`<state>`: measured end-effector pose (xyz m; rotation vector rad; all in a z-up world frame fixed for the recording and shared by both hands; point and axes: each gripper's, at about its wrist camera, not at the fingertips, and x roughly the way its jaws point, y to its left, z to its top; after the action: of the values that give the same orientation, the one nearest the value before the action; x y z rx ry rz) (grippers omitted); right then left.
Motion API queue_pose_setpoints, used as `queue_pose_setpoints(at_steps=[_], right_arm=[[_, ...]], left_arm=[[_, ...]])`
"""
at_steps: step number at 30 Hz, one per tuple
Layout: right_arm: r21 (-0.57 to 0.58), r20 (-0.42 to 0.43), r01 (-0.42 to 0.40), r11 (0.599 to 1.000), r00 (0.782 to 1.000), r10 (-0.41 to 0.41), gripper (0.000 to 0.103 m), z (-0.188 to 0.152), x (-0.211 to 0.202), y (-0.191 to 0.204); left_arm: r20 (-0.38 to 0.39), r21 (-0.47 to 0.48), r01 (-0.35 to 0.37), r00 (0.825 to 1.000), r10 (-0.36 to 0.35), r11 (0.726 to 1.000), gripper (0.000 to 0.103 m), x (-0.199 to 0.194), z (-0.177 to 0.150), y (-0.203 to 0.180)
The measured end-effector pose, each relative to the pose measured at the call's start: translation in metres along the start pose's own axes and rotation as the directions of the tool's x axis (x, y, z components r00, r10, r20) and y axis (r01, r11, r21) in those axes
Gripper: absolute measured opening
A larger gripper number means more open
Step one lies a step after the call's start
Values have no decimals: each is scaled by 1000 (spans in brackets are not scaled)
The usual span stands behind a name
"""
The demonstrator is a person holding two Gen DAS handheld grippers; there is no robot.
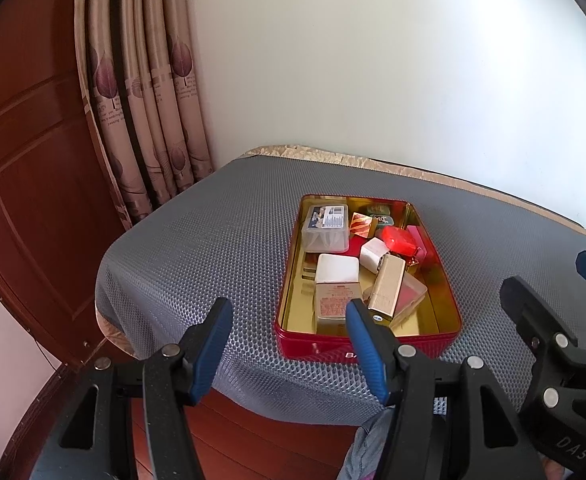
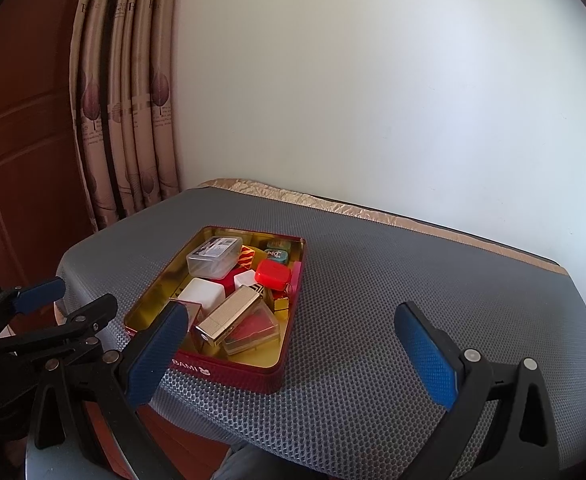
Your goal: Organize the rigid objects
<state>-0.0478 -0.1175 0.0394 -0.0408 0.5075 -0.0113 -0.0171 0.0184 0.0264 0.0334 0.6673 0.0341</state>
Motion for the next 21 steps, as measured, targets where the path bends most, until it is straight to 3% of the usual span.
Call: queue_pose_setpoints(at_steps=[21], right_arm=[[-19,-9,-4,1000,1000,4,102,-4,0,0]], left_arm=[[-12,1,-2,1000,2,1000,60,2,-1,2]])
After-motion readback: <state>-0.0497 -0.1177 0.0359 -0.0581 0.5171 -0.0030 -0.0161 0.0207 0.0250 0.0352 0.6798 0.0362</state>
